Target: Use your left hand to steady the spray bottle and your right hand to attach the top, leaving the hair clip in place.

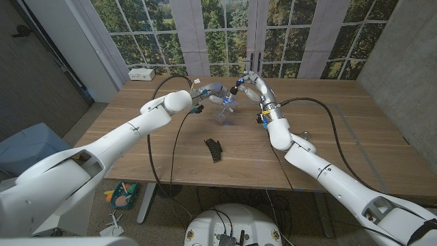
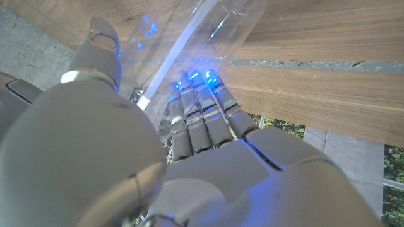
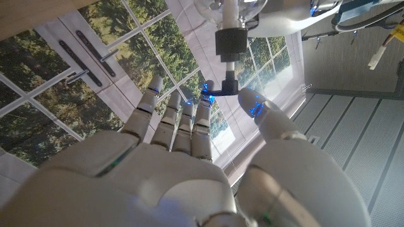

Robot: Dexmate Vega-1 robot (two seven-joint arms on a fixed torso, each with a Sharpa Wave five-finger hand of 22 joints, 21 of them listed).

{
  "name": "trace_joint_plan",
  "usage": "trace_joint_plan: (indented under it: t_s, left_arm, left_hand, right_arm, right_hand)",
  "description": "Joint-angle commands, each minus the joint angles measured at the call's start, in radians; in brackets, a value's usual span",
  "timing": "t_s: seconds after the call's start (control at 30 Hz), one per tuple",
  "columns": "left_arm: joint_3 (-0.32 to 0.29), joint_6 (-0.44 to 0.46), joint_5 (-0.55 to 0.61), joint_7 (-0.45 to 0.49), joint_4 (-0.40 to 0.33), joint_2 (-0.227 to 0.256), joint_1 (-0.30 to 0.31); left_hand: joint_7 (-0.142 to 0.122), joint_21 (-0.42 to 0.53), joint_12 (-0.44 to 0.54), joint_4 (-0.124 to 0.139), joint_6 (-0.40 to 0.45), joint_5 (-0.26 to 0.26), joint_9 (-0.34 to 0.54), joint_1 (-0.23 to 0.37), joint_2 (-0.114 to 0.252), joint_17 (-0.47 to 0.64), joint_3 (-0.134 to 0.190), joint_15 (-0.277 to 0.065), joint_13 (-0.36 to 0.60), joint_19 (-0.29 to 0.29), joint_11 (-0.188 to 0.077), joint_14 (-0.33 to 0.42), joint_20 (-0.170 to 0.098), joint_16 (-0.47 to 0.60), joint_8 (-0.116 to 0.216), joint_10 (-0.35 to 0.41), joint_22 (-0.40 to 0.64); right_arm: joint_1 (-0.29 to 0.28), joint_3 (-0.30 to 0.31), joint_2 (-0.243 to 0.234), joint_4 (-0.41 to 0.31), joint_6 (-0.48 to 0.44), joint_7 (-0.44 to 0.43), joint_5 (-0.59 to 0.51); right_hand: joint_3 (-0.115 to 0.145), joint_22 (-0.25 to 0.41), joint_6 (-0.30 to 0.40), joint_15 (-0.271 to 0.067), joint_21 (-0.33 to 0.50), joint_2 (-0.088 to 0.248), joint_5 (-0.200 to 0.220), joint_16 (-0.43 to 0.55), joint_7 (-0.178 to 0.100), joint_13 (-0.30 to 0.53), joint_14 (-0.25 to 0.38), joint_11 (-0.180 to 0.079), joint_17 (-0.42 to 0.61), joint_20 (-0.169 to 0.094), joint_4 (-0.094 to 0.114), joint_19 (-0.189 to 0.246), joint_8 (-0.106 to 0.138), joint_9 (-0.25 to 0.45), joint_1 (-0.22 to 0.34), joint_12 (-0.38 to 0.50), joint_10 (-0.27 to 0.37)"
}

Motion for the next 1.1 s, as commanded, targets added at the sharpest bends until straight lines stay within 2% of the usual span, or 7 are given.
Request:
trace_joint_plan:
  t_s: [0.03, 0.17, 0.53, 0.73, 0.97, 1.03, 1.1]
  left_arm:
    - [-0.008, 0.001, 0.000, 0.007, -0.016, 0.008, 0.011]
    - [-0.010, -0.002, 0.000, 0.008, -0.013, 0.008, 0.010]
    - [-0.009, -0.005, -0.002, 0.004, -0.001, 0.005, 0.006]
    - [-0.007, -0.004, -0.001, 0.002, 0.007, 0.003, 0.003]
    - [-0.005, -0.006, -0.001, 0.001, 0.015, -0.002, -0.002]
    - [-0.003, -0.006, 0.000, 0.001, 0.018, -0.004, -0.004]
    - [-0.003, -0.005, -0.001, 0.000, 0.019, -0.004, -0.005]
  left_hand:
    - [-0.074, 0.009, 0.004, 0.053, 0.259, 0.002, 0.004, 0.254, 0.262, 0.005, 0.049, -0.162, 0.005, -0.004, -0.173, 0.009, -0.060, 0.001, 0.002, 0.248, 0.002]
    - [-0.073, 0.010, 0.003, 0.053, 0.259, 0.002, 0.004, 0.254, 0.262, 0.005, 0.050, -0.162, 0.005, -0.004, -0.173, 0.009, -0.061, 0.001, 0.002, 0.248, 0.002]
    - [-0.073, 0.011, 0.002, 0.053, 0.258, 0.002, 0.004, 0.254, 0.262, 0.005, 0.049, -0.162, 0.004, -0.005, -0.174, 0.009, -0.061, 0.001, 0.001, 0.248, 0.002]
    - [-0.068, 0.012, 0.002, 0.053, 0.259, 0.003, 0.005, 0.254, 0.262, 0.005, 0.050, -0.162, 0.006, -0.005, -0.173, 0.008, -0.062, 0.001, 0.001, 0.247, 0.002]
    - [-0.072, 0.013, 0.001, 0.053, 0.261, 0.003, 0.005, 0.254, 0.262, 0.005, 0.050, -0.162, 0.006, -0.005, -0.174, 0.008, -0.061, 0.001, 0.001, 0.247, 0.002]
    - [-0.073, 0.013, 0.001, 0.053, 0.261, 0.003, 0.005, 0.254, 0.262, 0.005, 0.050, -0.162, 0.005, -0.006, -0.174, 0.008, -0.060, 0.001, 0.001, 0.247, 0.002]
    - [-0.072, 0.013, 0.001, 0.053, 0.260, 0.003, 0.005, 0.254, 0.262, 0.005, 0.050, -0.162, 0.005, -0.006, -0.173, 0.009, -0.060, 0.001, 0.001, 0.247, 0.002]
  right_arm:
    - [-0.020, 0.004, 0.006, 0.018, 0.029, -0.088, -0.033]
    - [-0.020, 0.000, 0.005, 0.019, 0.039, -0.108, -0.055]
    - [-0.010, -0.010, 0.003, 0.041, 0.094, -0.129, -0.080]
    - [0.014, -0.024, -0.022, 0.048, 0.151, -0.067, -0.079]
    - [0.023, -0.025, -0.030, 0.040, 0.173, -0.012, -0.071]
    - [0.027, -0.026, -0.032, 0.034, 0.175, 0.015, -0.061]
    - [0.026, -0.024, -0.032, 0.030, 0.171, 0.027, -0.058]
  right_hand:
    - [-0.004, 0.004, 0.044, 0.004, 0.010, 0.002, 0.008, 0.011, 0.004, 0.004, 0.019, -0.001, 0.006, 0.002, 0.003, 0.010, 0.029, 0.013, -0.014, 0.014, 0.029]
    - [-0.008, 0.004, 0.119, -0.002, 0.009, 0.004, 0.014, 0.017, 0.015, 0.007, 0.032, -0.005, 0.010, 0.008, -0.002, 0.003, 0.079, 0.036, -0.024, 0.022, 0.063]
    - [0.006, 0.005, 0.170, -0.026, 0.003, 0.008, 0.028, 0.019, -0.002, 0.012, 0.045, -0.026, 0.011, 0.016, -0.011, -0.020, 0.144, 0.088, -0.021, 0.029, 0.104]
    - [0.030, 0.005, 0.186, -0.055, -0.008, 0.003, 0.038, 0.005, -0.023, 0.016, 0.026, -0.043, 0.004, 0.000, -0.022, -0.055, 0.190, 0.132, -0.001, 0.023, 0.109]
    - [0.050, 0.004, 0.184, -0.063, -0.010, -0.004, 0.043, -0.007, -0.038, 0.018, 0.008, -0.051, -0.002, -0.021, -0.027, -0.063, 0.211, 0.155, 0.016, 0.011, 0.091]
    - [0.057, 0.004, 0.178, -0.061, -0.011, -0.007, 0.045, -0.012, -0.040, 0.018, -0.001, -0.051, -0.004, -0.024, -0.028, -0.064, 0.209, 0.152, 0.023, 0.005, 0.082]
    - [0.073, 0.003, 0.157, -0.063, -0.012, -0.014, 0.049, -0.016, -0.050, 0.019, -0.005, -0.048, -0.008, -0.025, -0.028, -0.065, 0.192, 0.134, 0.031, -0.003, 0.066]
